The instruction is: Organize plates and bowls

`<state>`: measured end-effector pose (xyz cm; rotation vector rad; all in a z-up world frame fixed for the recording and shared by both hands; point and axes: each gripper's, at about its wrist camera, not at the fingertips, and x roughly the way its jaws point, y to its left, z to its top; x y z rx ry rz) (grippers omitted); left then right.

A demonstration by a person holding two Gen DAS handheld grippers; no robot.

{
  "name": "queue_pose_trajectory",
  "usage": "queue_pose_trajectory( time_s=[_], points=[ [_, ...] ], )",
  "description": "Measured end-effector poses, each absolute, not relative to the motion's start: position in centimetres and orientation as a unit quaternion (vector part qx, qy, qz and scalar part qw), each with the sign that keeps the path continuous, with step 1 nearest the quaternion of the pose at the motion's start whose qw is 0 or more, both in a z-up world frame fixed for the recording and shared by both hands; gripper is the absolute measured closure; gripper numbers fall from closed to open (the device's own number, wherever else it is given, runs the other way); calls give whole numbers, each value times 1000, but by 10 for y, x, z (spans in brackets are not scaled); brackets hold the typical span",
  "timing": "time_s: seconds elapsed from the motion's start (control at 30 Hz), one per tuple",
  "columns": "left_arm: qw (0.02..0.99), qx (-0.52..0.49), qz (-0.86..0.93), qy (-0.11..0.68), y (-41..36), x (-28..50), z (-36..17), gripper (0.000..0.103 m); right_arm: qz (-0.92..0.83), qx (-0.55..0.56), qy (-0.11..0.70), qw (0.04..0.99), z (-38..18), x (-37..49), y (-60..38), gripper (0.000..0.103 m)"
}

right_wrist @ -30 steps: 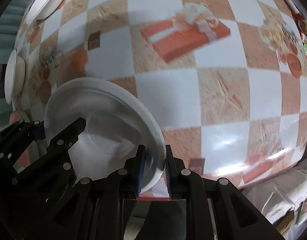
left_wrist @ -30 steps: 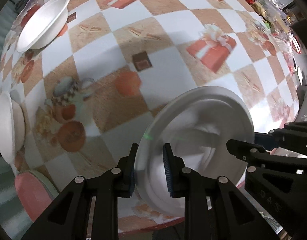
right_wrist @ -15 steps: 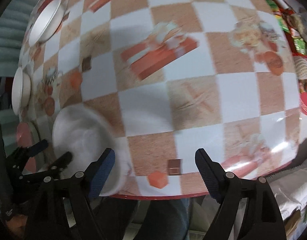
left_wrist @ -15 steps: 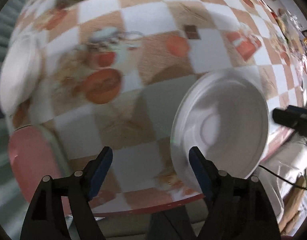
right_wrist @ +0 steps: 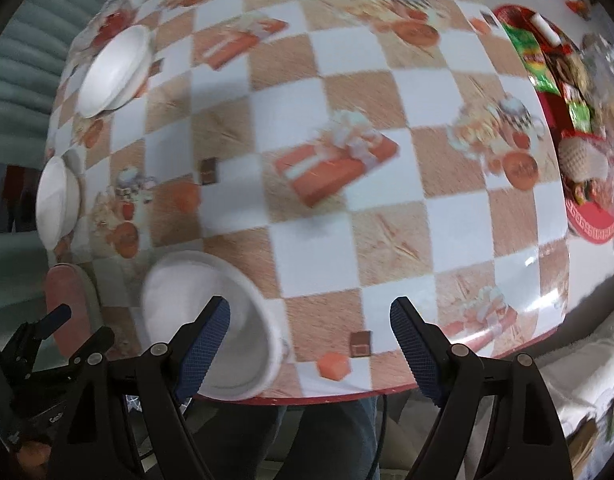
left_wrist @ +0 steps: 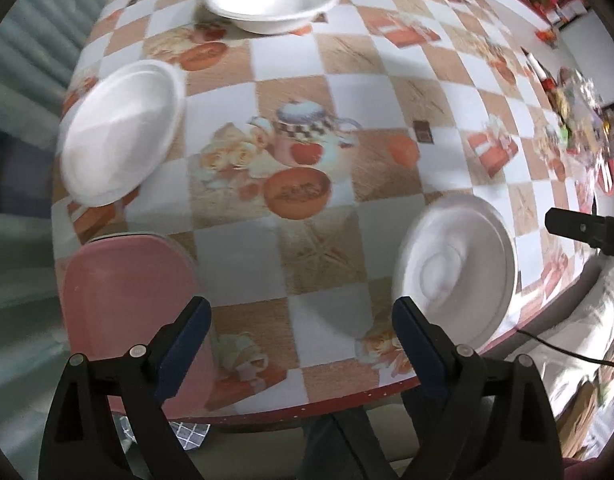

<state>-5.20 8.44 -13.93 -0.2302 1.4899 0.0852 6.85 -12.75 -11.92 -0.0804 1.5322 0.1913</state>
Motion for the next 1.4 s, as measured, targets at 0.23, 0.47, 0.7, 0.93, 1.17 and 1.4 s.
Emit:
queue_pose_trajectory(
  time_s=[0.23,0.47,0.7,0.93,1.17,1.4],
  points=[
    [738,-154,61,655,145,-33,-115,9,117,-82,671,728,-106,91,-83,19],
    [743,-159,151,632,208,-18,-104,9,173,-90,666,720,-92,109,-24,19],
    [736,-170,205,623,260,3,-118,9,202,-82,678,702,-107,110,42,19],
    [735,-148,213,627,284,24,-137,9,193,-61,698,687,-142,110,89,19],
    [730,-133,208,637,296,46,-165,9,189,-64,703,683,-170,112,126,19],
    [718,-132,204,652,303,55,-188,13,183,-70,710,676,-195,117,143,19]
  ],
)
